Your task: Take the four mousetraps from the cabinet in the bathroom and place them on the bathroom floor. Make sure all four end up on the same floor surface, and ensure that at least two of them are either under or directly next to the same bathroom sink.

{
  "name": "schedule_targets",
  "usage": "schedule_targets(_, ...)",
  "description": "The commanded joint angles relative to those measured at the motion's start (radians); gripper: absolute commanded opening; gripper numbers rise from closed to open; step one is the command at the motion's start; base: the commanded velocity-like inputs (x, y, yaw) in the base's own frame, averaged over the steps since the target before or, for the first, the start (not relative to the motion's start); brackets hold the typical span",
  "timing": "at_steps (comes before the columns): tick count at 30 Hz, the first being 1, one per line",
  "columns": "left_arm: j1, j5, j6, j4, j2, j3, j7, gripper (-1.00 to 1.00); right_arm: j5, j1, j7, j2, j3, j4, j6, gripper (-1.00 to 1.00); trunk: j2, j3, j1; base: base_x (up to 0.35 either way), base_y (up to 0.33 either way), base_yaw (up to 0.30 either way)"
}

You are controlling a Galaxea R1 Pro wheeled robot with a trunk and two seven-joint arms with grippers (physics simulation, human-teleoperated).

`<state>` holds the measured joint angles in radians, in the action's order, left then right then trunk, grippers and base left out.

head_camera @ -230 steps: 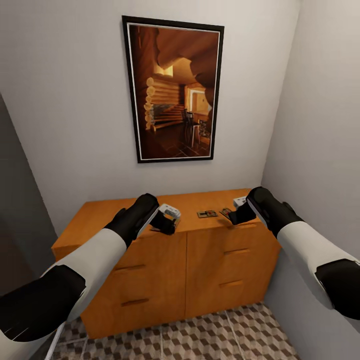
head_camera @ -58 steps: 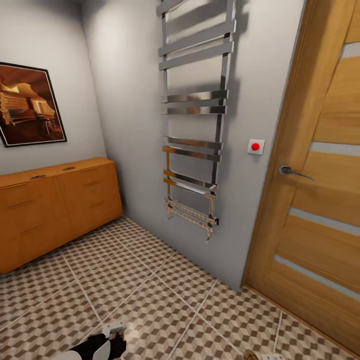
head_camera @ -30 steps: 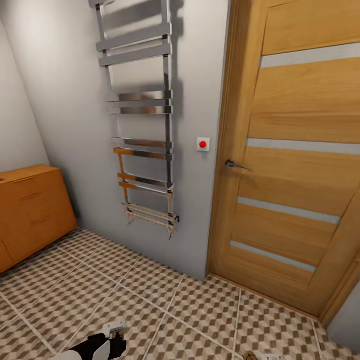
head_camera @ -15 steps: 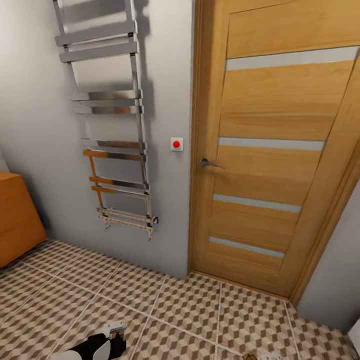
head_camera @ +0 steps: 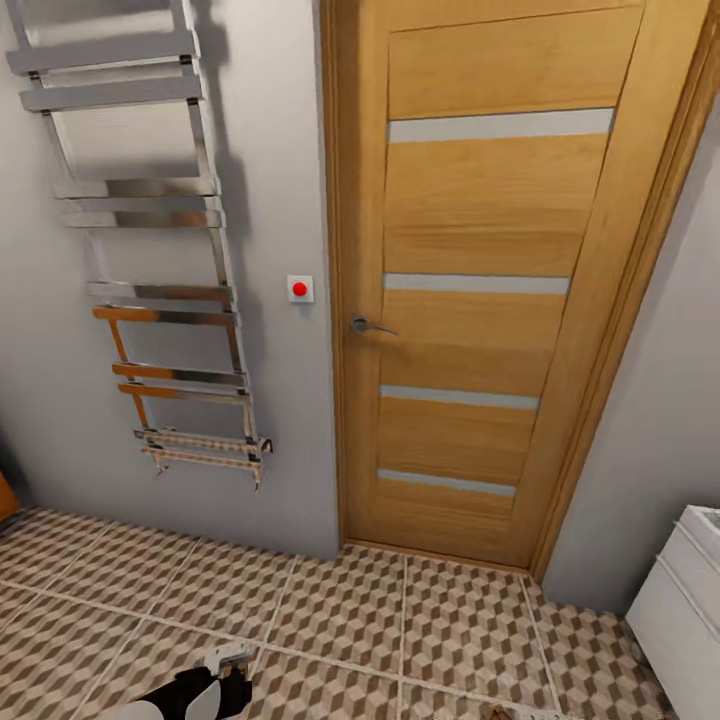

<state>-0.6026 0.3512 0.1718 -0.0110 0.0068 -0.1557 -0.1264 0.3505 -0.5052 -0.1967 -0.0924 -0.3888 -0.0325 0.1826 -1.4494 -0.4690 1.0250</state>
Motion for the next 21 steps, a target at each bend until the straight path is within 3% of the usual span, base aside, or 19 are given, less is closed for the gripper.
schedule_targets(1,0.000,0.009,0.005,-0.001,0.000,-0.008,-0.004,-1.00,0.011,0.000,-0.004,0.001,-0.009,-0.002,0.002,-1.00,-0.001,-0.001,0.000,0.000,0.000,-0.300)
schedule_targets(21,0.000,0.009,0.005,-0.001,-0.001,-0.008,-0.004,-1.00,0.011,0.018,-0.004,0.011,-0.009,-0.002,0.005,-1.00,-0.001,-0.001,0.000,0.000,0.000,-0.300)
